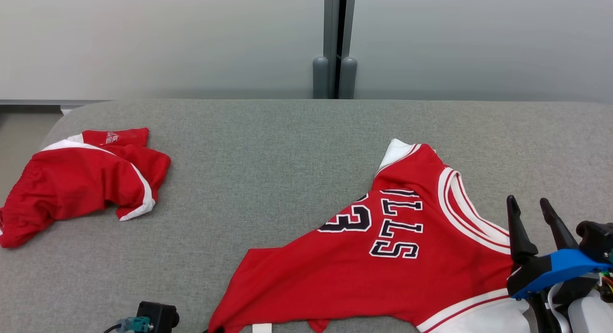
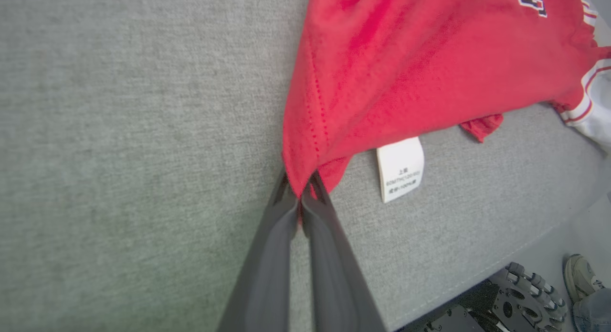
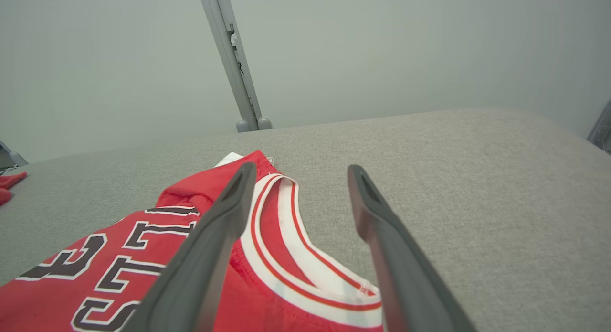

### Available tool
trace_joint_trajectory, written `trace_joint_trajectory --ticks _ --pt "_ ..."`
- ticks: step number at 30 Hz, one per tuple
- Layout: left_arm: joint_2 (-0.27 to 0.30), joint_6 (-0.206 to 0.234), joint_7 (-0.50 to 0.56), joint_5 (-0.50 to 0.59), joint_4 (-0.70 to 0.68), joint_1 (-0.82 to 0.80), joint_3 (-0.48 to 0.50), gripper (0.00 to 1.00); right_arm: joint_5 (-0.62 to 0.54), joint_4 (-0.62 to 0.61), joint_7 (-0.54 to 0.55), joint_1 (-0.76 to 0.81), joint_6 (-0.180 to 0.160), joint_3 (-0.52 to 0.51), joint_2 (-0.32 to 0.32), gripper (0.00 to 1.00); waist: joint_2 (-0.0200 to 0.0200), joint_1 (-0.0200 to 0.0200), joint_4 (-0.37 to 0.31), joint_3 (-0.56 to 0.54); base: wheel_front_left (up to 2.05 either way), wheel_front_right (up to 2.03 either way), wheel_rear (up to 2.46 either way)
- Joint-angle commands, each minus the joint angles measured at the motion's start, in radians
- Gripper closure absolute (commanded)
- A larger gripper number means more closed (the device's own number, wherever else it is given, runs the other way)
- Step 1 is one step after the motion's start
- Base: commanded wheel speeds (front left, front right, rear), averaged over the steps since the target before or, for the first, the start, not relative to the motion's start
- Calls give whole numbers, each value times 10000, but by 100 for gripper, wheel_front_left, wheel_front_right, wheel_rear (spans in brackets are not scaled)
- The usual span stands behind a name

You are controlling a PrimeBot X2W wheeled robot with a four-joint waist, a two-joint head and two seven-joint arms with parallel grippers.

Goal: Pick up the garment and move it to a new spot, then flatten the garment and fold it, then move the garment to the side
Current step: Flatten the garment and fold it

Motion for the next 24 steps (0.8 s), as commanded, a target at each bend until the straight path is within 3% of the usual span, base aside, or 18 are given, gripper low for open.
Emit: trace_joint_trajectory --ticks 1,3,9,12,16,20,24 --pt "-49 -53 -68 -88 118 94 44 0 78 59 4 60 1 26 -99 0 0 0 -21 -40 0 0 0" --pt "-58 -148 -247 -283 3 145 134 0 100 105 -36 111 1 24 -156 0 0 0 -27 -111 0 0 0" --pt "750 -132 -1112 -393 -1016 379 741 0 164 -5 -246 220 1 -18 -292 0 0 0 106 -387 0 0 0" --pt "1213 332 -1569 -64 -1663 338 1097 0 176 -165 -317 314 1 41 -280 0 0 0 200 -562 0 0 0" --pt "1423 1412 -2404 527 -2242 206 1622 0 143 -465 -419 372 1 212 -259 0 0 0 218 -779 0 0 0" --pt "1142 2453 -3109 1298 -2311 -61 2015 0 48 -717 -451 407 1 486 -288 0 0 0 81 -872 0 0 0" --pt "632 3068 -3400 1921 -2129 -86 2432 0 -62 -1036 -614 479 1 890 -223 0 0 0 -155 -923 0 0 0"
